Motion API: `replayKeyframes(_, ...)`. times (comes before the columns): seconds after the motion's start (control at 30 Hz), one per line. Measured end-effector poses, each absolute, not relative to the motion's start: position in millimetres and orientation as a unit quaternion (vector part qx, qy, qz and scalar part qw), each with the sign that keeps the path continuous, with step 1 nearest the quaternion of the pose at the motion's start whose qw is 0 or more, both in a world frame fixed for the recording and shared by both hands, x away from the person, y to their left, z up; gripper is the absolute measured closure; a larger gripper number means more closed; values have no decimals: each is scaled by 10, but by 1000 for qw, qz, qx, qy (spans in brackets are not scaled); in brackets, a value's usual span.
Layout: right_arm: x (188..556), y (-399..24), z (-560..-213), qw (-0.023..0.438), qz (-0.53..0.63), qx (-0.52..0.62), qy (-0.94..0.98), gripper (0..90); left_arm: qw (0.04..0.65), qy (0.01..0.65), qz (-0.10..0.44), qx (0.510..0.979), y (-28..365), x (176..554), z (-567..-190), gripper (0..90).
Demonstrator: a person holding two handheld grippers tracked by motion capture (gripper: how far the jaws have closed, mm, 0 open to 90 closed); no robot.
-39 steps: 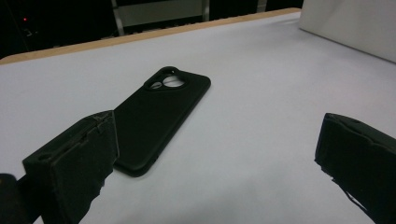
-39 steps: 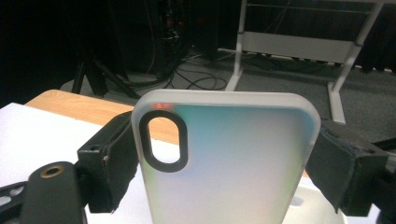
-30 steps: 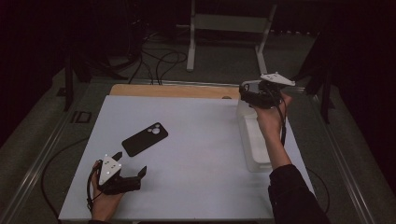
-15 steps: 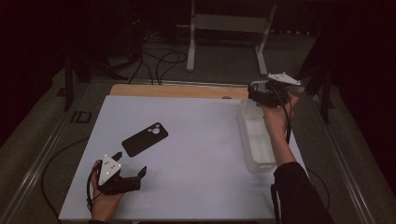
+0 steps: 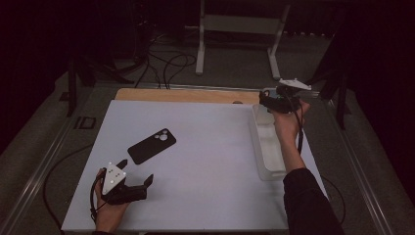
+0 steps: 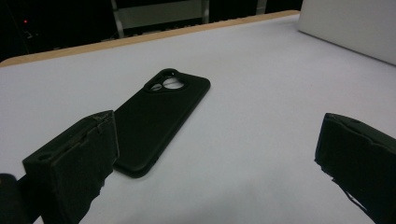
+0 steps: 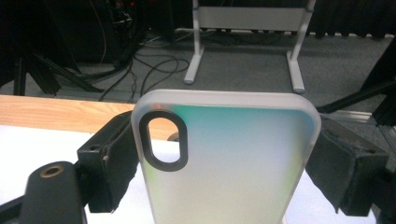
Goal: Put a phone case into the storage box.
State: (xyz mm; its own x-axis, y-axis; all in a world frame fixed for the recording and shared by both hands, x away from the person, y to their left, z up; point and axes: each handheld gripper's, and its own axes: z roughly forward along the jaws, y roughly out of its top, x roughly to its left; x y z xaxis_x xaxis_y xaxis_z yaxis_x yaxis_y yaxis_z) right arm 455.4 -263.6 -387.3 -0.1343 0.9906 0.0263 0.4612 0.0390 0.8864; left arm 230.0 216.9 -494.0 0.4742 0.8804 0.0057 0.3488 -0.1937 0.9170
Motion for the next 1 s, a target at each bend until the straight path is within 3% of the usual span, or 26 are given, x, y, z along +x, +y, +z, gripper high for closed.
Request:
replayKeyframes(0.43,4708,-2618,-4237,311,369,593,645,164,471,429,284,717,2179,2293,-4935,0)
replayKeyframes(1.0,4813,-2617,-4387,298,340,605,656,161,471,429,282,717,2179,2292,-4939,0)
